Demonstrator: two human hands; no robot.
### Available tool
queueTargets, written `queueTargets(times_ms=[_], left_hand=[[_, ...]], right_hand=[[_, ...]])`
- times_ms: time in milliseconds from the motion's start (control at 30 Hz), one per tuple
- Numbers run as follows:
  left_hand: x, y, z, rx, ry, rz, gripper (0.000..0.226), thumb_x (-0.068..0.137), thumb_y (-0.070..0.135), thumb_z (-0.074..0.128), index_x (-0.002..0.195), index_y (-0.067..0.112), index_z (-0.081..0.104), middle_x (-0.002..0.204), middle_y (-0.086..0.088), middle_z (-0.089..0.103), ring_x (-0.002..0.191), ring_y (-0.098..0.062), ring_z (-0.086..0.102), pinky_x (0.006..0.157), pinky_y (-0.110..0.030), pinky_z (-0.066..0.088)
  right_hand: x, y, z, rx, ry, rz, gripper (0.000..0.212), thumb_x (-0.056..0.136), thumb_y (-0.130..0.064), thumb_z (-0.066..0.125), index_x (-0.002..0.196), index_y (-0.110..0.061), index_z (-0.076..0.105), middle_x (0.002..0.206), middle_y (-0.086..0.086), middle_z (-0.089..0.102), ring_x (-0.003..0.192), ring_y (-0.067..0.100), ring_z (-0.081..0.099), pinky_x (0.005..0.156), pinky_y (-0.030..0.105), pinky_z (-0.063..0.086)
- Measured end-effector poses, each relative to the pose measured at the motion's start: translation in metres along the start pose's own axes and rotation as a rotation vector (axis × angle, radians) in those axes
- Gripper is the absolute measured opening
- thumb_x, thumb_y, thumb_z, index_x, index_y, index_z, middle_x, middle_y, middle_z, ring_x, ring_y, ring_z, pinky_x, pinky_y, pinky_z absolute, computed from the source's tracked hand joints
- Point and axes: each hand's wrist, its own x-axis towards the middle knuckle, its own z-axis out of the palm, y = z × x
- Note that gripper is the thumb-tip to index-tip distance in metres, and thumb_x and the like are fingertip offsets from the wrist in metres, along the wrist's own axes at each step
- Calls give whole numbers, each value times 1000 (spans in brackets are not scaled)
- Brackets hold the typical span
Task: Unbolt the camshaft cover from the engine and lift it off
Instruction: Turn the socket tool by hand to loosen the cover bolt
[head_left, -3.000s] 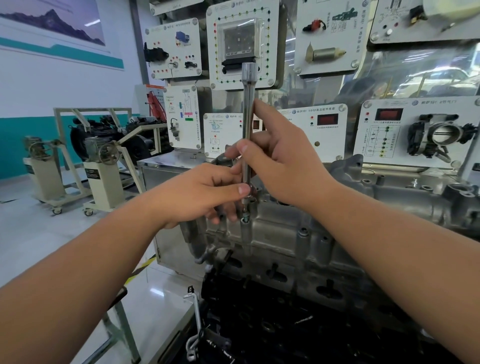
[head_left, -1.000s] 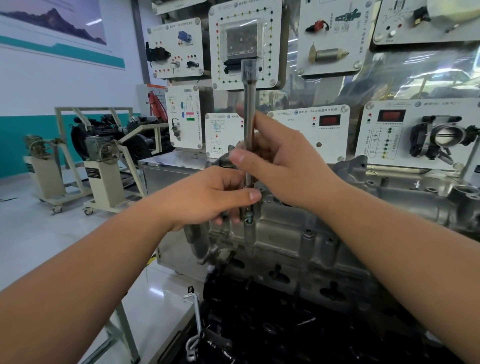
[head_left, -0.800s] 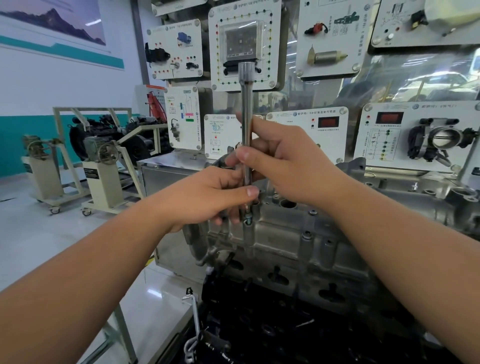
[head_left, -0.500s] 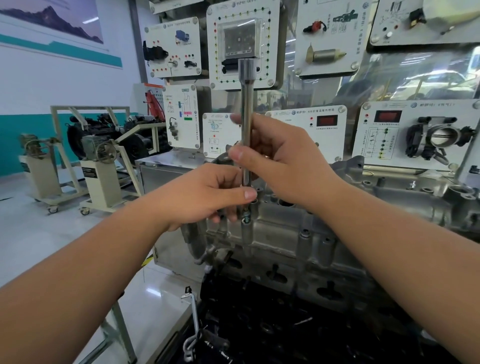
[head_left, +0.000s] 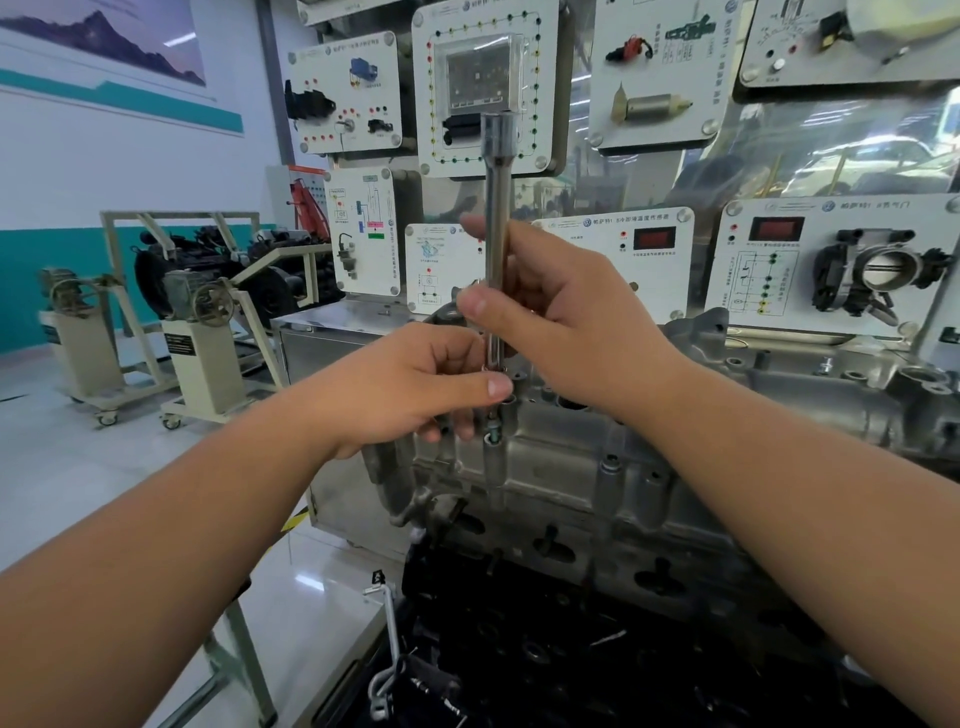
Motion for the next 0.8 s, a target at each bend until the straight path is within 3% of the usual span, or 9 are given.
queueTargets(times_ms=[100, 200, 267, 400, 467, 567, 667, 800], left_hand=[[0, 0, 1, 14, 1, -15, 45, 86, 44, 66, 99, 1, 62, 72, 9, 66, 71, -14, 71, 56, -25, 52], [-2, 2, -1, -22, -18, -57, 46, 88, 47, 65, 103, 4, 66, 69, 8, 67, 71, -13, 71, 56, -24, 52], [-2, 2, -1, -25, -22, -57, 50, 90, 49, 67, 108, 2, 66, 70, 9, 67, 72, -13, 71, 57, -25, 52], [0, 3, 2, 31, 3, -23, 35, 89, 47, 67, 96, 13, 65, 73, 7, 65, 72, -15, 71, 55, -23, 52], [0, 4, 4, 42, 17, -11, 40, 81, 52, 71, 92, 14, 64, 72, 8, 66, 71, -14, 71, 55, -22, 52], [-1, 4, 3, 48, 12, -2, 30, 77, 59, 68, 81, 30, 67, 69, 9, 69, 71, -12, 72, 55, -22, 52], [-4, 5, 0, -20, -30, -19, 18, 89, 49, 67, 74, 42, 73, 70, 9, 70, 71, -10, 71, 58, -23, 52], [-4, 5, -1, -64, -23, -22, 33, 86, 46, 66, 96, 15, 73, 76, 2, 67, 71, -13, 70, 58, -26, 52]], right_hand=[[1, 0, -2, -22, -16, -16, 28, 98, -27, 60, 125, -18, 63, 80, 0, 70, 75, 16, 66, 76, 42, 54], [2, -2, -5, 76, -80, 13, 36, 102, -18, 53, 127, -43, 49, 91, -11, 76, 84, 5, 72, 83, 29, 58], [3, -1, -4, 96, -99, 49, 40, 103, -16, 49, 130, -44, 44, 96, -10, 76, 83, 10, 74, 85, 36, 60], [1, -3, -1, 83, -54, 38, 42, 100, -24, 54, 129, -50, 40, 92, -2, 75, 80, 19, 72, 83, 49, 57], [-1, -2, 0, 32, -24, 22, 33, 97, -29, 61, 127, -41, 53, 86, 0, 70, 80, 22, 67, 80, 50, 55], [1, -1, -2, -31, -20, 46, 36, 95, -31, 61, 119, -5, 63, 78, 4, 66, 76, 24, 64, 74, 51, 53], [2, -3, -5, -1, -79, 68, 36, 97, -28, 56, 122, -3, 62, 83, -3, 74, 81, 16, 72, 80, 51, 57], [2, -3, -3, 63, -106, 73, 32, 99, -23, 52, 129, -16, 59, 90, -10, 76, 84, 5, 72, 86, 41, 59]])
